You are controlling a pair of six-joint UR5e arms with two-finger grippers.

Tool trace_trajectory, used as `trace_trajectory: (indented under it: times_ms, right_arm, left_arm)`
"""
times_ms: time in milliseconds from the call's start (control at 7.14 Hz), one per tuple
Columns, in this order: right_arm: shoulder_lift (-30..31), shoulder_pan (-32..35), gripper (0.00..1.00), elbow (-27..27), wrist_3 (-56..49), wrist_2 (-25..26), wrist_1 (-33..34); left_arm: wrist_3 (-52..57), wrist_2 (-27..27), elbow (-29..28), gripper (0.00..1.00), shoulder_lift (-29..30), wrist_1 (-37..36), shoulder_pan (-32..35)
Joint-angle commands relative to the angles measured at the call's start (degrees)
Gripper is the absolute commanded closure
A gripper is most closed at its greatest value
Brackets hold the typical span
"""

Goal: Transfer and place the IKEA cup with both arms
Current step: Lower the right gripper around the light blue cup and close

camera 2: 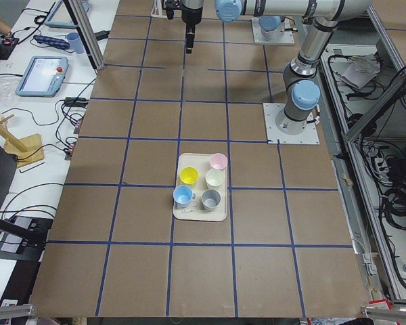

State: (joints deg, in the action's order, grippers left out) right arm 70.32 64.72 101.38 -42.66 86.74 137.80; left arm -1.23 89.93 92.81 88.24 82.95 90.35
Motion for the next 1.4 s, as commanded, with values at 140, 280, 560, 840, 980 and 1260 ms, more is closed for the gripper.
trace_trajectory:
  times_ms: [140,280,560,840,980,1260]
  right_arm:
    - [0.17,-0.03,0.87,-0.30,-0.31,0.70,-0.08]
    - [0.00,-0.03,0.90,-1.61,-0.31,0.79,-0.86]
    - [0.52,-0.03,0.96,-4.68,-0.40,0.97,-5.32]
    - [3.84,-0.03,0.96,-5.57,-0.40,0.88,-10.59]
    - [6.47,0.06,0.97,-5.57,-0.40,0.97,-14.28]
    - [13.15,0.23,1.00,-5.66,-0.40,0.01,-21.67]
  left_arm:
    - [0.00,-0.02,0.00,0.00,0.00,0.02,0.00]
    - [0.00,-0.02,-0.09,0.00,0.00,0.02,0.00]
    - [0.00,-0.02,0.00,0.00,0.00,-0.07,0.00]
    - [0.00,-0.46,0.00,0.00,0.00,0.02,0.00]
    - [0.00,-1.50,0.00,0.00,0.00,0.02,0.00]
    - [-0.09,-3.95,-0.18,0.00,-0.09,0.89,-1.13]
